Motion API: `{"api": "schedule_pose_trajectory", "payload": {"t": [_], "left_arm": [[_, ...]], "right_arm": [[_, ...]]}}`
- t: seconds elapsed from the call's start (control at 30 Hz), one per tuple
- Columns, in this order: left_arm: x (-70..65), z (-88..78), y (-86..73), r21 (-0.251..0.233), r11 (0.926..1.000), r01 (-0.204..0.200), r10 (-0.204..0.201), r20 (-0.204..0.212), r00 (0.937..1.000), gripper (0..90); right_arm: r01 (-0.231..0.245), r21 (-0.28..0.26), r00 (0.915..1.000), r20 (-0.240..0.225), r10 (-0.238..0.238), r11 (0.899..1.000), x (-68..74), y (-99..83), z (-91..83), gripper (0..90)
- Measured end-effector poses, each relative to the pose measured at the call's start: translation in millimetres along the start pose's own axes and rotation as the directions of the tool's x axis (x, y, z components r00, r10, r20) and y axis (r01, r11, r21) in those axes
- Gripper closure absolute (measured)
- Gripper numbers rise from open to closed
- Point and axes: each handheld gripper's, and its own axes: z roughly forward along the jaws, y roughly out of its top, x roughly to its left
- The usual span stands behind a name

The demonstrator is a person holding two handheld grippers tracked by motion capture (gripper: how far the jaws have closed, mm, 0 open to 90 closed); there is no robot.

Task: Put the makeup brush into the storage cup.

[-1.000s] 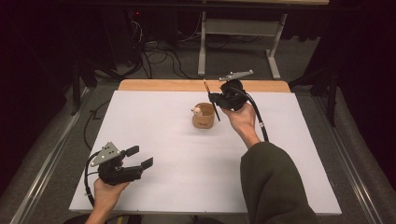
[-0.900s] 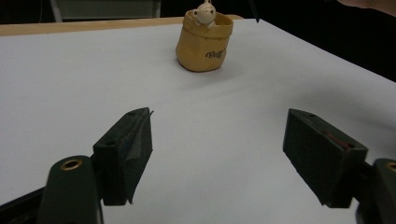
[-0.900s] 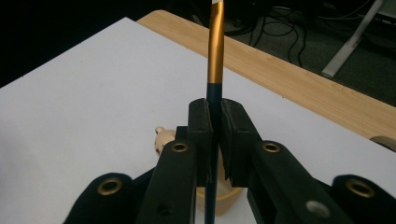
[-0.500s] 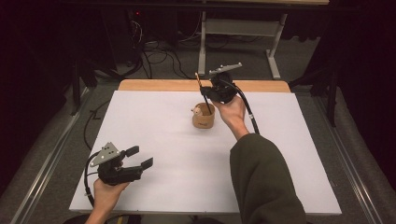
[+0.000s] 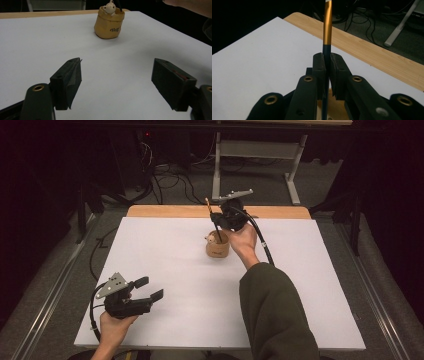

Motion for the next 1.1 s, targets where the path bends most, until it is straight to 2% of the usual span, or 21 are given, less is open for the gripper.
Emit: {"api": "schedule_pose_trajectory", "payload": {"t": [0.17, 0.37, 0.47, 0.73, 1.1], "left_arm": [[-1.3, 0.9, 0.3, 0.007, 0.9999, -0.010, 0.010, 0.002, 0.9999, 24.5], [-0.1, 0.6, 0.4, 0.002, 1.0000, -0.003, 0.003, 0.003, 1.0000, 24.6], [-1.1, 1.6, 0.5, 0.012, 0.9998, -0.013, 0.013, 0.004, 0.9999, 24.6], [-0.5, 0.6, 0.4, 0.002, 1.0000, -0.003, 0.003, 0.003, 1.0000, 24.6], [-1.1, 1.4, 0.7, 0.009, 0.9999, -0.013, 0.013, 0.005, 0.9999, 24.6]], "right_arm": [[0.009, 0.004, 0.9998, 0.016, -0.009, 1.000, -0.6, -1.6, 2.8, 85.4], [0.010, 0.009, 0.9995, 0.031, -0.010, 1.000, -2.6, -3.6, 5.4, 85.4], [0.003, 0.007, 0.9995, 0.031, -0.003, 1.000, -4.9, -5.2, 7.4, 85.3], [-0.008, 0.018, 0.9993, 0.035, 0.007, 1.000, -7.4, -11.3, 12.4, 85.3], [-0.018, 0.024, 0.9992, 0.035, 0.018, 1.000, -9.5, -15.0, 11.1, 85.0]]}}
